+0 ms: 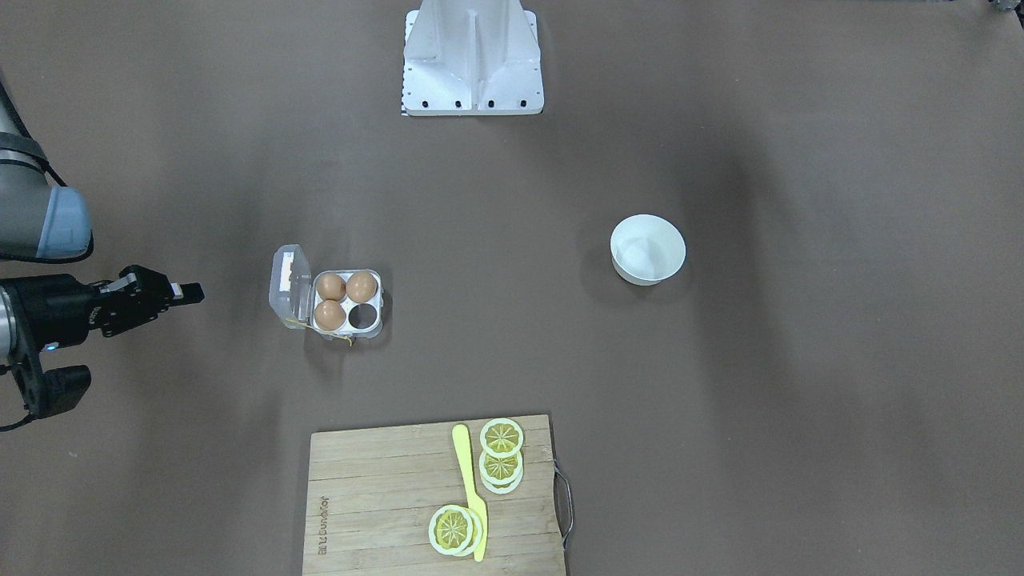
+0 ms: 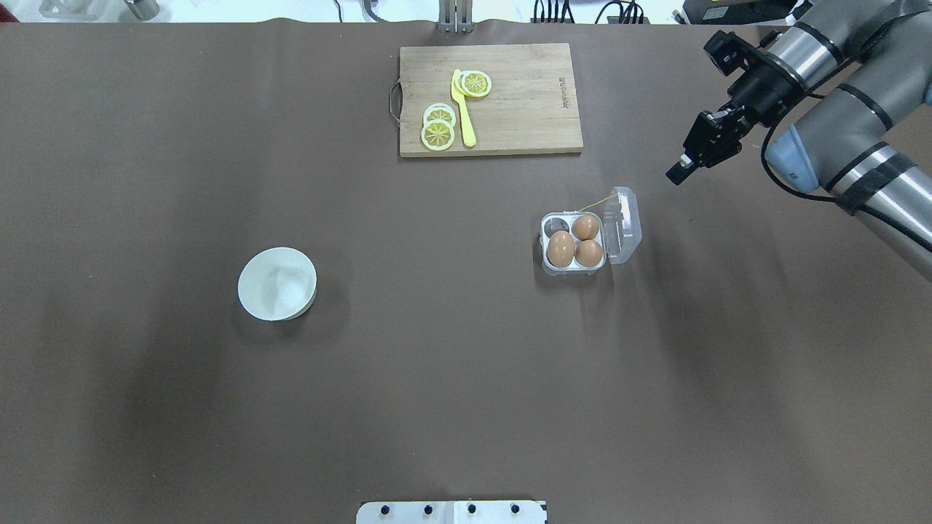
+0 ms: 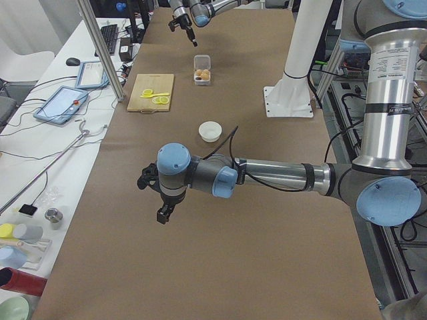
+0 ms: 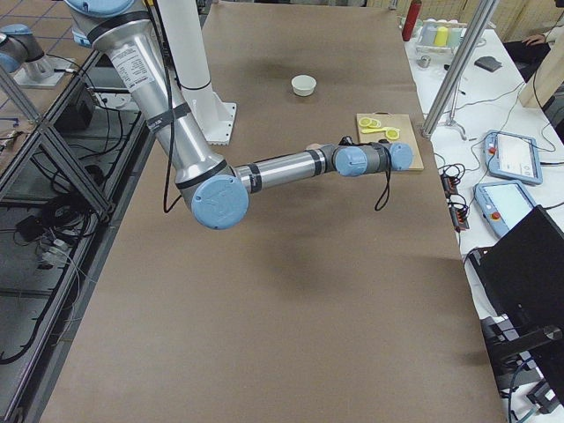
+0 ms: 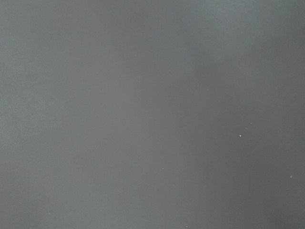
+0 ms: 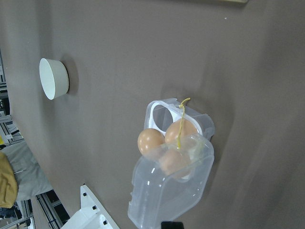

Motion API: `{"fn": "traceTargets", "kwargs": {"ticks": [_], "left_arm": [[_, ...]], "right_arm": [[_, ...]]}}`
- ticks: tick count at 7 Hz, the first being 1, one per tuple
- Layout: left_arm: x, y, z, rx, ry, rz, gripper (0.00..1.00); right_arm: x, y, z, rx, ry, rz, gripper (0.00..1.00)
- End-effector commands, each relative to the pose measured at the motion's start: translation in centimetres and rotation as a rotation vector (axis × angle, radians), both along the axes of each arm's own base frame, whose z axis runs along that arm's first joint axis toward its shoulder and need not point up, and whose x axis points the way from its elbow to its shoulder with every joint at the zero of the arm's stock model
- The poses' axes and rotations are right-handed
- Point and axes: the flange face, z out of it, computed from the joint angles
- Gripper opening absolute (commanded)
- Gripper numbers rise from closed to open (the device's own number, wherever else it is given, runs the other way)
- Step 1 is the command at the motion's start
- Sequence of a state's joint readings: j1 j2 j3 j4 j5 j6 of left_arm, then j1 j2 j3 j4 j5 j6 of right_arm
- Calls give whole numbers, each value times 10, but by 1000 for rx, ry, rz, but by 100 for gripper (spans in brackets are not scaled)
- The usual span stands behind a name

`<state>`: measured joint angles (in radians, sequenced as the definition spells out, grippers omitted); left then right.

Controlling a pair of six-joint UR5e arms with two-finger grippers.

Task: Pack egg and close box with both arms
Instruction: 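Move the right gripper toward the open lid of the egg box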

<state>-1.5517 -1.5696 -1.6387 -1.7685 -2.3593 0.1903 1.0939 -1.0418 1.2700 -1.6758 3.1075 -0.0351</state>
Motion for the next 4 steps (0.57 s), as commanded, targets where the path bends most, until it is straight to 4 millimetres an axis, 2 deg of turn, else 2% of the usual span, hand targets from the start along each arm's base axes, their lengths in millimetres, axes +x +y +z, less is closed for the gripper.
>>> {"fn": "traceTargets", "kwargs": {"ticks": [1, 4], "left_arm": [[-7, -1, -2, -2, 0, -13, 97], [-9, -2, -3, -5, 1, -17, 97]], "right_arm": [[-23, 3, 3, -8, 8, -30, 0], [-49, 7, 16, -35, 29, -65, 0]]}}
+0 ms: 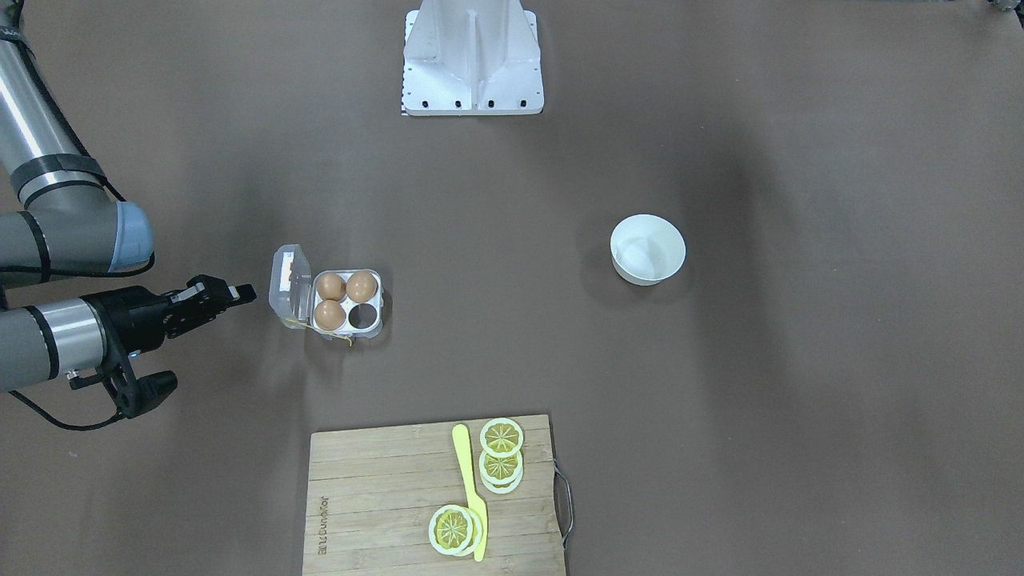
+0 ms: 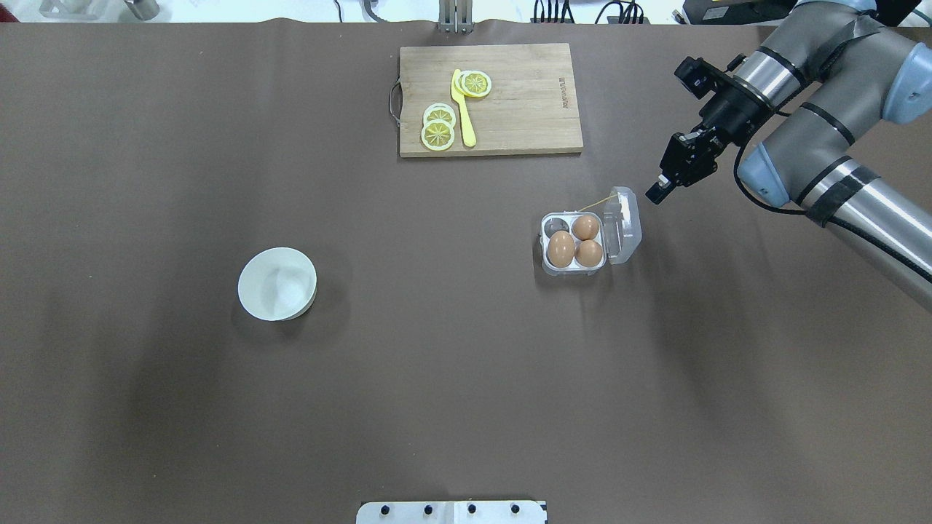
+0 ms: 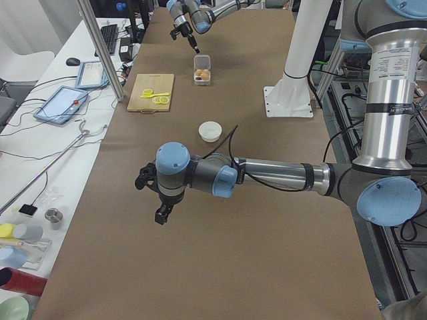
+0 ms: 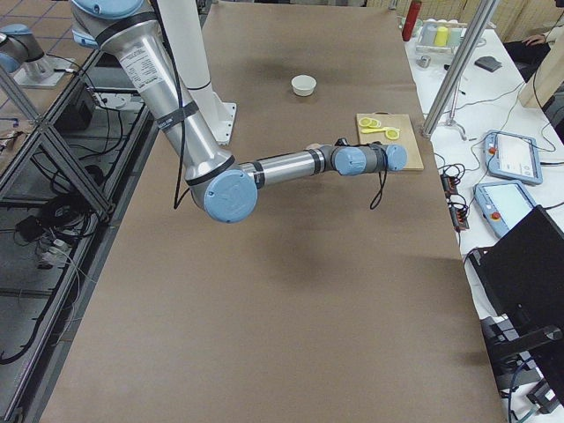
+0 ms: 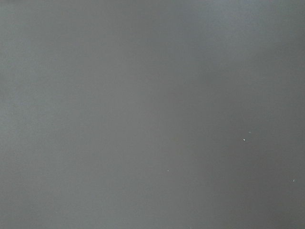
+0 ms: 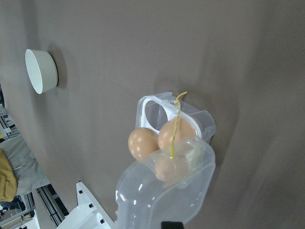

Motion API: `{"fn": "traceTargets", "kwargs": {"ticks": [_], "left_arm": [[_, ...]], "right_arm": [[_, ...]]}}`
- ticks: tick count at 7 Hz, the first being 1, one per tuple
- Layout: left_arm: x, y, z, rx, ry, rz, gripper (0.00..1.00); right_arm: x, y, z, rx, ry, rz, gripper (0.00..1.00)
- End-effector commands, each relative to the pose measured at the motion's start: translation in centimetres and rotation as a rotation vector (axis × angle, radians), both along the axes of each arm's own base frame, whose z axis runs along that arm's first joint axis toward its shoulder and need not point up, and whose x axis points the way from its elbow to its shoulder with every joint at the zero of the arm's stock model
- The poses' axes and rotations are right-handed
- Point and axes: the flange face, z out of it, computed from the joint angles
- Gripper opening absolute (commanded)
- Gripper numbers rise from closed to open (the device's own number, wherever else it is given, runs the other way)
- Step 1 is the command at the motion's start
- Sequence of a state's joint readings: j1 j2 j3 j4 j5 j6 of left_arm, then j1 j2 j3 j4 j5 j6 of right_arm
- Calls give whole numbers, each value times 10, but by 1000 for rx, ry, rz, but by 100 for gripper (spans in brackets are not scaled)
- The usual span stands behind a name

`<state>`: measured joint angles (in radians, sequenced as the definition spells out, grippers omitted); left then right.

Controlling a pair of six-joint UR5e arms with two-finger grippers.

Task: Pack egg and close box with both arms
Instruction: 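Move the right gripper toward the open lid of the egg box, then push the lid down over the eggs with the right gripper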

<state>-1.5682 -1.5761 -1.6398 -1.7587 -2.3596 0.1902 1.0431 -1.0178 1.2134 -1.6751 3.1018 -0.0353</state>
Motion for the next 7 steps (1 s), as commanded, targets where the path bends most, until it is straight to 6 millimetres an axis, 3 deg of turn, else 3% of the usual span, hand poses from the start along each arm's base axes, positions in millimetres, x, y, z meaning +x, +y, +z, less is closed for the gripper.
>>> {"fn": "traceTargets", "kwargs": {"ticks": [1, 2, 4, 7], "left_arm": [[0, -2, -2, -4, 1, -1, 97], [-2, -2, -2, -3, 0, -4, 97], [-2, -2, -2, -4, 0, -5, 97], [-5, -2, -2, -4, 0, -11, 97]], "right_arm": [[-18, 5, 8, -6, 19, -25, 0], [-23, 8, 7, -4, 24, -32, 0], [-33, 3, -13, 17, 11, -39, 0], [-54, -13, -32, 19, 10, -52, 0]]}}
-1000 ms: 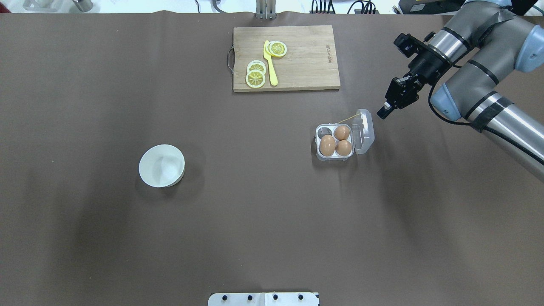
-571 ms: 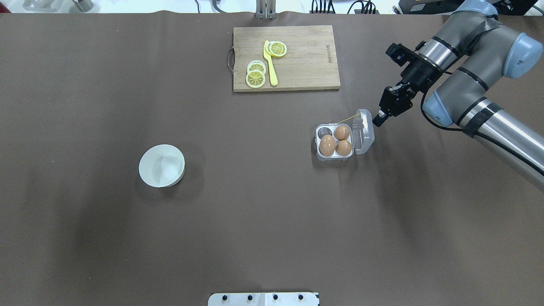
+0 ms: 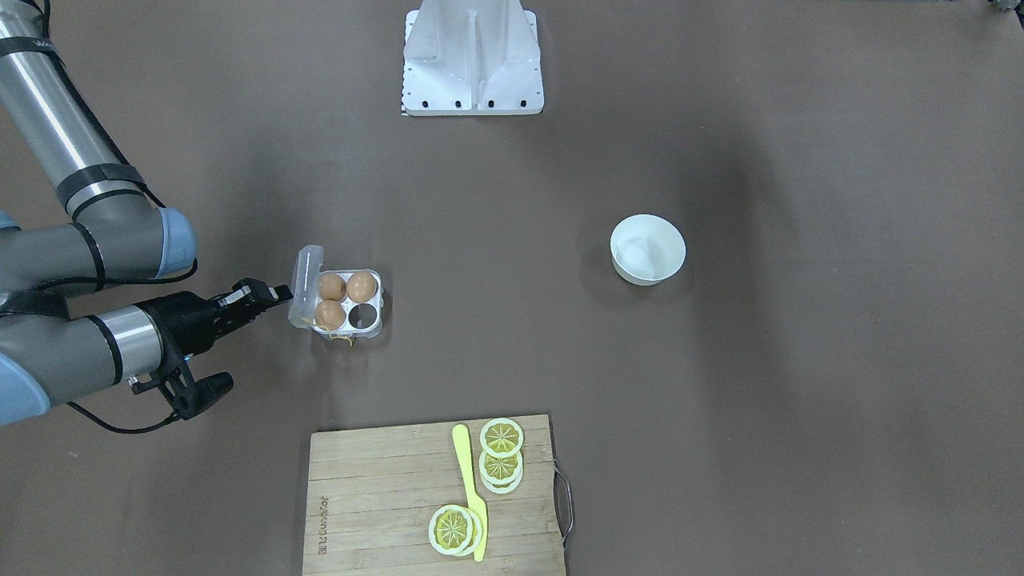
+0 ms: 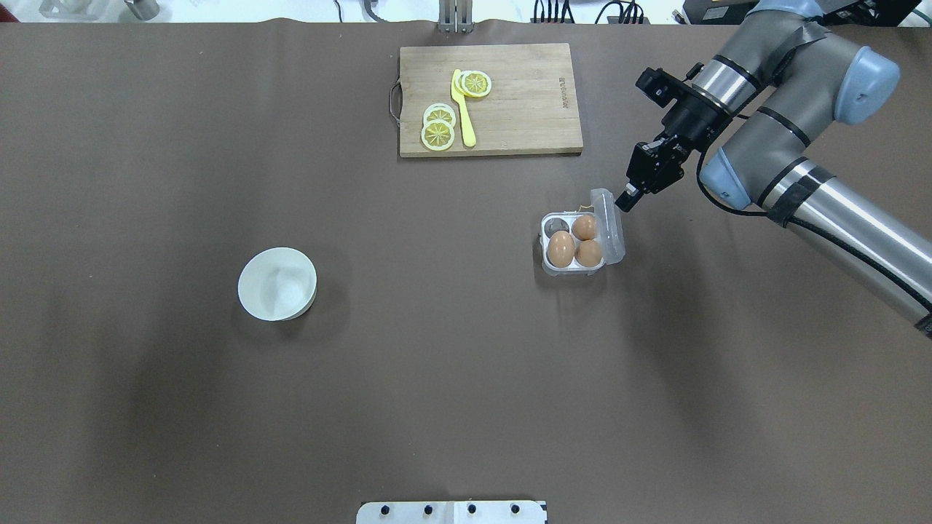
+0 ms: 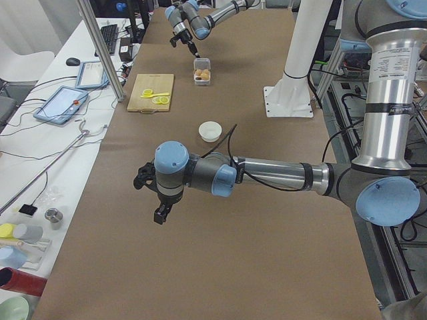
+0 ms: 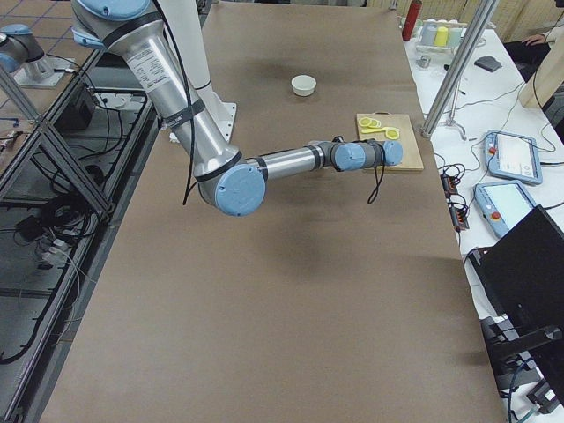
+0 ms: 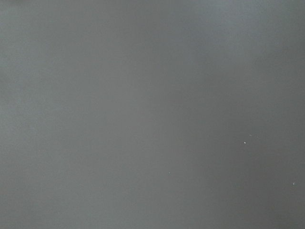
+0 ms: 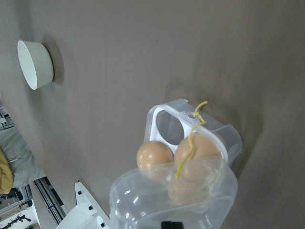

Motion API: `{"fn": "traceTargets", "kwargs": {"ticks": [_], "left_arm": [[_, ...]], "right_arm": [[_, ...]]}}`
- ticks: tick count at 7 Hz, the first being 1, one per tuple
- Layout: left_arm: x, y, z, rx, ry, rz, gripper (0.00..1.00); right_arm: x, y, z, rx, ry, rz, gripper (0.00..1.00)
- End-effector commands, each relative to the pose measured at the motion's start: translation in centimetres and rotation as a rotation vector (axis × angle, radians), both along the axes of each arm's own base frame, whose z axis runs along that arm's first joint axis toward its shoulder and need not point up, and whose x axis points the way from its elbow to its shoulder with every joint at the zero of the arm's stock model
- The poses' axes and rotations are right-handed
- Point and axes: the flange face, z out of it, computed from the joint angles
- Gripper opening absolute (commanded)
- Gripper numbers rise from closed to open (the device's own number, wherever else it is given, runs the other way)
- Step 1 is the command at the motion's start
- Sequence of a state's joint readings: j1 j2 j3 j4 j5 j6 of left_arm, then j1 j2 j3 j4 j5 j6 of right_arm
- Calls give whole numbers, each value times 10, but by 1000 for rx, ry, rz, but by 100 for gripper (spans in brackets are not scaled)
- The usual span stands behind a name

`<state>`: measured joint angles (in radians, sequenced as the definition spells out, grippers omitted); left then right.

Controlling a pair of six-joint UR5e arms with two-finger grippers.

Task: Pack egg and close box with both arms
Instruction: 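Push the lid down over the eggs with the right gripper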

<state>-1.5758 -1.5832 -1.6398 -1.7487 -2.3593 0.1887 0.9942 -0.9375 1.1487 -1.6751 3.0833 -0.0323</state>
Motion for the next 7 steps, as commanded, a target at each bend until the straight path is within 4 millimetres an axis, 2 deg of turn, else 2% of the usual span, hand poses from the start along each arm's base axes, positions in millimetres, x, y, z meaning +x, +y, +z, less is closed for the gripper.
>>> {"fn": "traceTargets", "kwargs": {"ticks": [1, 3, 4, 6, 7], "left_arm": [[-4, 3, 2, -3, 0, -9, 97], [-6, 5, 2, -3, 2, -11, 97], [-13, 8, 2, -6, 2, -25, 97], [-18, 13, -20, -19, 1, -34, 97], [-18, 13, -19, -23, 1, -33, 97]], "right_arm": [[-12, -10, -14, 0, 0, -6, 0], [-24, -14, -24, 6, -4, -17, 0], [-32, -17, -25, -2, -1, -23, 0], [-31, -18, -27, 0, -2, -22, 0], [-21, -23, -28, 0, -2, -6, 0]]}}
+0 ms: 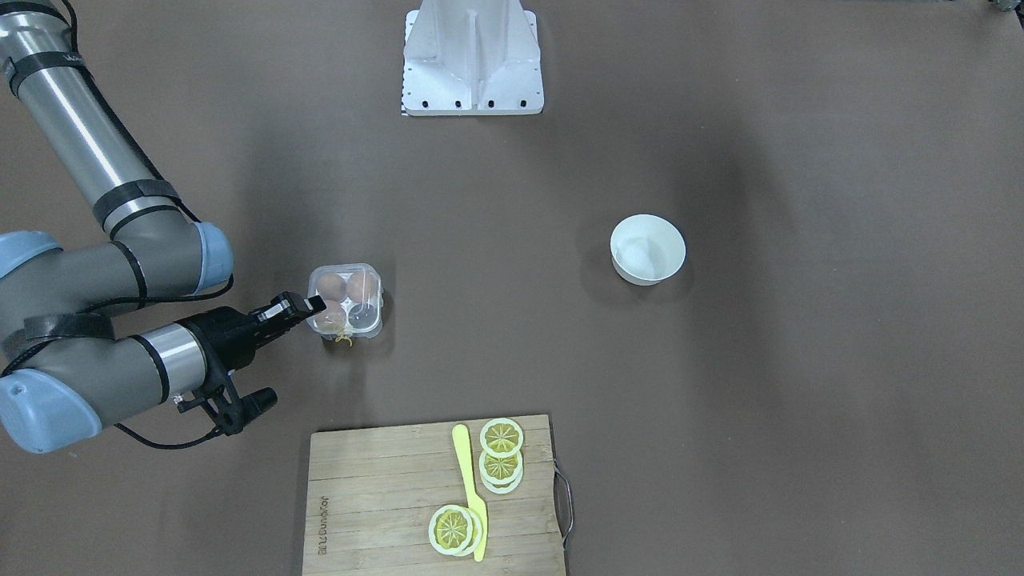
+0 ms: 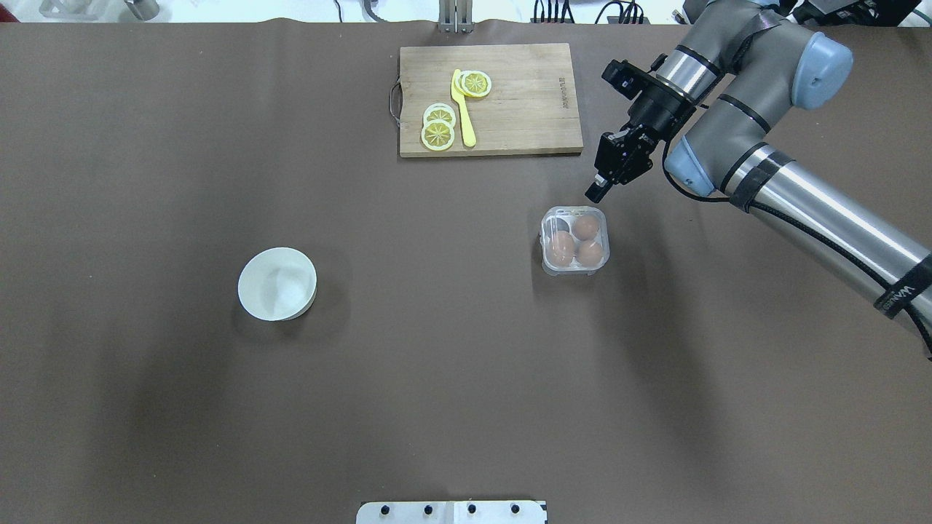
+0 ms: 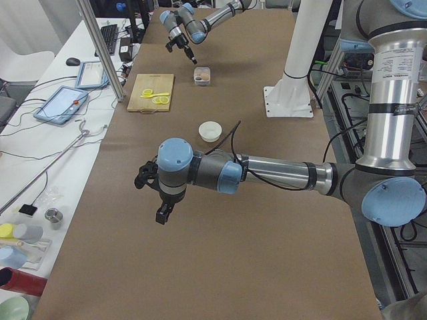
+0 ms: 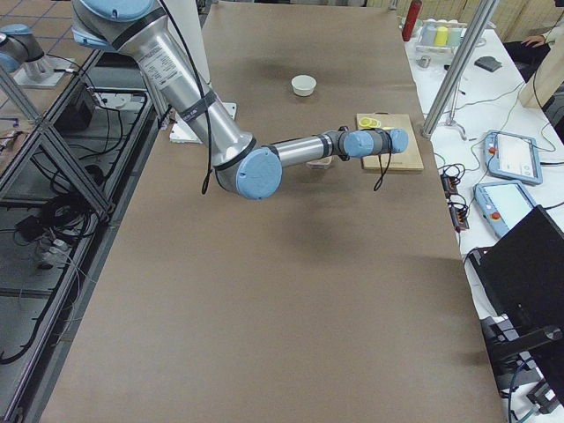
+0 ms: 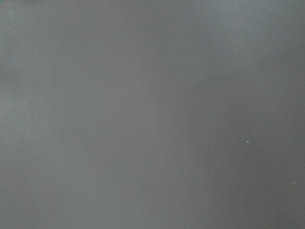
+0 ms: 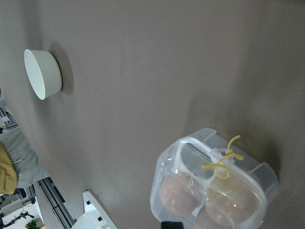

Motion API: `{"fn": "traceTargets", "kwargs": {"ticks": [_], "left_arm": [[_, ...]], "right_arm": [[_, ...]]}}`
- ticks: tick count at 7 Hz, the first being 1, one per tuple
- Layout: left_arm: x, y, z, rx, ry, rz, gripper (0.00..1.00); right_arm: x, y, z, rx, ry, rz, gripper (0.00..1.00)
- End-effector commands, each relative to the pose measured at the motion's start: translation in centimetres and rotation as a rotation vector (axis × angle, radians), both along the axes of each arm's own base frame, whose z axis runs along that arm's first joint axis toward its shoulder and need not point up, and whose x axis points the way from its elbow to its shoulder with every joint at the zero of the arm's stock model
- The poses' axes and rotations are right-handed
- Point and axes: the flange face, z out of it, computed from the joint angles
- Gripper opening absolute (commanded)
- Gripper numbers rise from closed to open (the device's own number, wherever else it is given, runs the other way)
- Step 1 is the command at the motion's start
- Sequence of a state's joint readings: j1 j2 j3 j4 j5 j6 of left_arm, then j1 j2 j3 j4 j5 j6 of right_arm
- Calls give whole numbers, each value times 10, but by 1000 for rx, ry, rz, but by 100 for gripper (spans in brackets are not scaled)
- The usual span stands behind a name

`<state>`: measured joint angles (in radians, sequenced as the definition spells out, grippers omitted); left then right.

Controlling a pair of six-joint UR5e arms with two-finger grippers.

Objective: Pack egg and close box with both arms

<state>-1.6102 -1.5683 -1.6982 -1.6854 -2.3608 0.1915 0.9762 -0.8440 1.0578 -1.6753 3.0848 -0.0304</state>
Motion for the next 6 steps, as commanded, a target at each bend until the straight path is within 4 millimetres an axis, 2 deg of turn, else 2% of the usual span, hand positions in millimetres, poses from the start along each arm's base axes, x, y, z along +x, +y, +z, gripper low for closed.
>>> {"fn": "traceTargets", "kwargs": {"ticks": [1, 2, 3, 5, 6], "left_arm": [[0, 1, -2, -10, -1, 0, 97], [0, 1, 0, -12, -2, 1, 97], [0, 1, 0, -11, -2, 4, 97], [0, 0, -1, -7, -3, 6, 97], [0, 0, 0, -10, -2, 6, 97]], "right_arm": [[29, -14, -4, -11, 9, 44, 0], [51, -17, -1, -10, 30, 74, 0], [75, -18, 13, 5, 70, 110, 0], [146, -27, 42, 26, 202, 224, 0], [177, -24, 60, 31, 245, 266, 0]]}}
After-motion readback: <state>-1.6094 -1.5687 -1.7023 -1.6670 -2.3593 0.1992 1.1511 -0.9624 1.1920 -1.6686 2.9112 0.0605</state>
